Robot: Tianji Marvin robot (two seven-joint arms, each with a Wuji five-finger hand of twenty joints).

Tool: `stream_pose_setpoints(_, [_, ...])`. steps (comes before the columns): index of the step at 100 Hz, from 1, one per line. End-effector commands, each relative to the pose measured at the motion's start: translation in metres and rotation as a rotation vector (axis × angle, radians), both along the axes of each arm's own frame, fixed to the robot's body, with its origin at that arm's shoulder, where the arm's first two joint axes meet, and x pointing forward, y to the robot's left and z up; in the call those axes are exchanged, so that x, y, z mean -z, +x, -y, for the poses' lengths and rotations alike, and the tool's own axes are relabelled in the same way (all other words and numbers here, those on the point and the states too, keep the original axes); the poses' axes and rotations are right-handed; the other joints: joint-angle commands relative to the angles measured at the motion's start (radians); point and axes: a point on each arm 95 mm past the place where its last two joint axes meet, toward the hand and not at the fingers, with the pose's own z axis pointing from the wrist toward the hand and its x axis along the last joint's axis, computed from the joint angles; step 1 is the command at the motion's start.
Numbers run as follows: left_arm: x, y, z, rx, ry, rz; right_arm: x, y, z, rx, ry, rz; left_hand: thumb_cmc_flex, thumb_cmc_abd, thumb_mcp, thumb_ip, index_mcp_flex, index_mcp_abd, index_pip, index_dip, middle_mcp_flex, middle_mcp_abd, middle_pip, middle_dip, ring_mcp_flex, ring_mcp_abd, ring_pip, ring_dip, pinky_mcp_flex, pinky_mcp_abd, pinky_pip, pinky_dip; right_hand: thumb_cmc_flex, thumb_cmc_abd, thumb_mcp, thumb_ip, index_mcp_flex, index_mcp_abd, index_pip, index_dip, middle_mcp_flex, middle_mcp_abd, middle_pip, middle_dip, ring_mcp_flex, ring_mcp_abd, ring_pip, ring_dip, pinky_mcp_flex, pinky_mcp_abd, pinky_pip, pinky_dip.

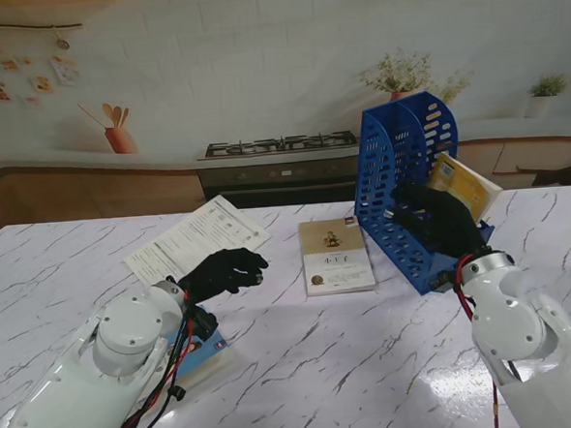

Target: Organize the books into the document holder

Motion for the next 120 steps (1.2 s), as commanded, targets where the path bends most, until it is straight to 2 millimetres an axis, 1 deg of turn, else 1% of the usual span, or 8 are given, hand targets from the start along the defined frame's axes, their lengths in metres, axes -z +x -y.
stream_pose_setpoints(1, [0.001,-0.003,0.005,0.022,-0.017,0.009,0.018,-0.011,-0.01,-0.048,0.018,-0.045,0.004,0.018,-0.025,0.022,0.005,-0.018,0.006,0.015,0.002,-0.012,0.011,0.008,-0.004,-0.017,0.001,0.008,-0.008,-0.014,-0.006,0.001,-0.001,0.012,-0.016,0.048,0.012,-0.009,0.009,0.009,0.021,-0.004,0.007,0.019,0.022,0.002,0.017,0.023,0.0,0.109,0.018,0.016])
stream_pose_setpoints(40, [0.003,-0.006,0.004,0.018,-0.016,0.002,0.049,-0.017,-0.022,-0.131,0.049,-0.129,0.008,0.021,-0.026,0.021,0.004,-0.007,0.005,0.014,0.0,-0.013,0.011,0.009,-0.002,-0.029,-0.001,0.007,-0.007,-0.02,-0.009,-0.001,0.018,0.026,-0.015,0.05,-0.006,-0.002,0.0,0.012,0.006,-0.007,-0.026,0.011,0.01,-0.005,-0.015,0.005,0.004,0.103,0.019,0.01])
stream_pose_setpoints(73, [0.005,-0.007,0.006,0.018,-0.027,0.002,0.071,0.006,-0.033,-0.201,0.062,-0.2,0.003,0.021,-0.021,0.021,0.002,-0.003,0.005,0.011,-0.004,-0.014,0.012,0.005,0.0,-0.033,-0.009,-0.011,-0.005,-0.035,-0.041,-0.018,0.041,0.033,-0.025,0.054,-0.017,0.003,-0.006,0.007,-0.014,-0.019,-0.072,-0.057,-0.019,-0.028,-0.077,-0.04,-0.009,0.061,-0.031,-0.042])
stream_pose_setpoints(85, [0.005,-0.006,0.007,0.021,-0.028,0.004,0.073,0.02,-0.037,-0.238,0.047,-0.232,0.007,0.021,-0.02,0.023,0.003,0.002,0.005,0.011,-0.004,-0.006,0.011,0.004,0.003,-0.036,-0.007,-0.011,-0.001,-0.037,-0.04,-0.018,0.041,0.041,-0.023,0.052,-0.026,0.021,-0.025,-0.011,-0.038,-0.021,-0.129,-0.134,-0.084,-0.064,-0.151,-0.118,-0.049,-0.039,-0.109,-0.155])
stream_pose_setpoints(94, [0.005,-0.006,0.007,0.021,-0.031,0.004,0.073,0.031,-0.043,-0.273,0.038,-0.261,0.011,0.019,-0.019,0.022,0.005,0.008,0.005,0.01,-0.004,-0.004,0.014,0.005,0.007,-0.041,-0.005,-0.013,0.008,-0.047,-0.039,-0.019,0.057,0.065,-0.034,0.053,-0.033,0.054,-0.058,-0.049,-0.076,-0.018,-0.182,-0.219,-0.154,-0.1,-0.203,-0.222,-0.094,-0.167,-0.148,-0.321])
stream_pose_setpoints(98, [0.005,-0.006,0.007,0.022,-0.032,0.004,0.074,0.038,-0.046,-0.284,0.029,-0.269,0.013,0.018,-0.018,0.021,0.006,0.01,0.006,0.01,-0.005,-0.004,0.014,0.005,0.008,-0.04,-0.005,-0.014,0.009,-0.049,-0.04,-0.019,0.066,0.08,-0.036,0.054,-0.039,0.059,-0.063,-0.055,-0.086,-0.018,-0.186,-0.23,-0.167,-0.105,-0.208,-0.236,-0.104,-0.196,-0.151,-0.346])
stream_pose_setpoints(100, [0.005,-0.006,0.007,0.023,-0.032,0.004,0.074,0.042,-0.048,-0.288,0.025,-0.272,0.013,0.018,-0.018,0.021,0.006,0.01,0.006,0.01,-0.004,-0.002,0.015,0.005,0.008,-0.041,-0.005,-0.014,0.01,-0.049,-0.04,-0.019,0.079,0.09,-0.049,0.058,-0.039,0.062,-0.064,-0.064,-0.093,-0.017,-0.177,-0.251,-0.177,-0.11,-0.2,-0.264,-0.11,-0.22,-0.129,-0.407])
stream_pose_setpoints(120, [0.005,-0.006,0.007,0.025,-0.024,0.01,0.082,0.075,-0.062,-0.349,-0.013,-0.349,0.014,0.017,-0.02,0.017,0.009,0.011,0.007,0.009,-0.005,-0.002,0.015,0.003,0.006,-0.039,-0.004,-0.018,0.01,-0.05,-0.043,-0.021,0.079,0.103,-0.013,0.058,-0.053,0.069,-0.069,-0.08,-0.139,-0.022,-0.147,-0.282,-0.238,-0.13,-0.165,-0.282,-0.149,-0.319,-0.11,-0.446])
